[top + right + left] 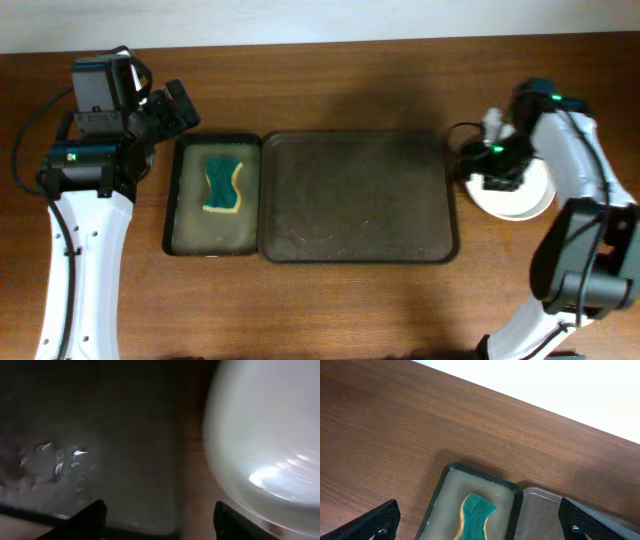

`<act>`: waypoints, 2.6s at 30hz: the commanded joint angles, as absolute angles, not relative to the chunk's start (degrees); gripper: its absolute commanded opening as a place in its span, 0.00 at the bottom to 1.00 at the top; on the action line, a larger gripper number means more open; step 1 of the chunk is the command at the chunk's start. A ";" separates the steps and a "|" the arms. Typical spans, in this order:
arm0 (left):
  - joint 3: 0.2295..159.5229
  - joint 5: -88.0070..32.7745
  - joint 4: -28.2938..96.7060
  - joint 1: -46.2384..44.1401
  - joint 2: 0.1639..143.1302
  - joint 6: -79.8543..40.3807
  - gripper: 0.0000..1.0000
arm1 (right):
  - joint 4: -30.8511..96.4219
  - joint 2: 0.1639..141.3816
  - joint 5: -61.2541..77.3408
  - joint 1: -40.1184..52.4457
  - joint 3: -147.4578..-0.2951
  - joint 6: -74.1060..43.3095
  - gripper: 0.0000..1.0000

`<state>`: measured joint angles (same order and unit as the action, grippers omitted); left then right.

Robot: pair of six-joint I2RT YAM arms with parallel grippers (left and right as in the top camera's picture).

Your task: Clean dirty plates on tray and stack at the side

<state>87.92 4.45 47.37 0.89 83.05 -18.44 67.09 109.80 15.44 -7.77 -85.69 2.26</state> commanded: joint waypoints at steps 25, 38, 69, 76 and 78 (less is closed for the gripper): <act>87.96 3.84 47.27 1.02 83.02 -17.96 0.99 | 67.05 85.82 15.86 15.46 -85.49 6.87 0.98; 87.96 3.86 47.27 1.02 83.02 -17.93 0.99 | 48.31 13.63 2.28 12.60 -69.82 19.68 0.98; 87.96 3.84 47.29 1.02 83.02 -17.96 1.00 | 4.03 0.19 -8.05 3.84 -0.32 -14.70 0.98; 87.96 3.84 47.29 0.91 83.02 -17.96 0.99 | 3.90 0.21 -8.03 3.77 -0.32 -13.78 0.98; 87.96 3.86 47.29 0.93 83.02 -17.96 0.99 | 3.90 0.21 -8.03 3.77 -0.32 -13.78 0.98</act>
<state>87.90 4.40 47.37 0.89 83.05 -18.44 3.62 0.73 -6.26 4.05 -0.60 -13.32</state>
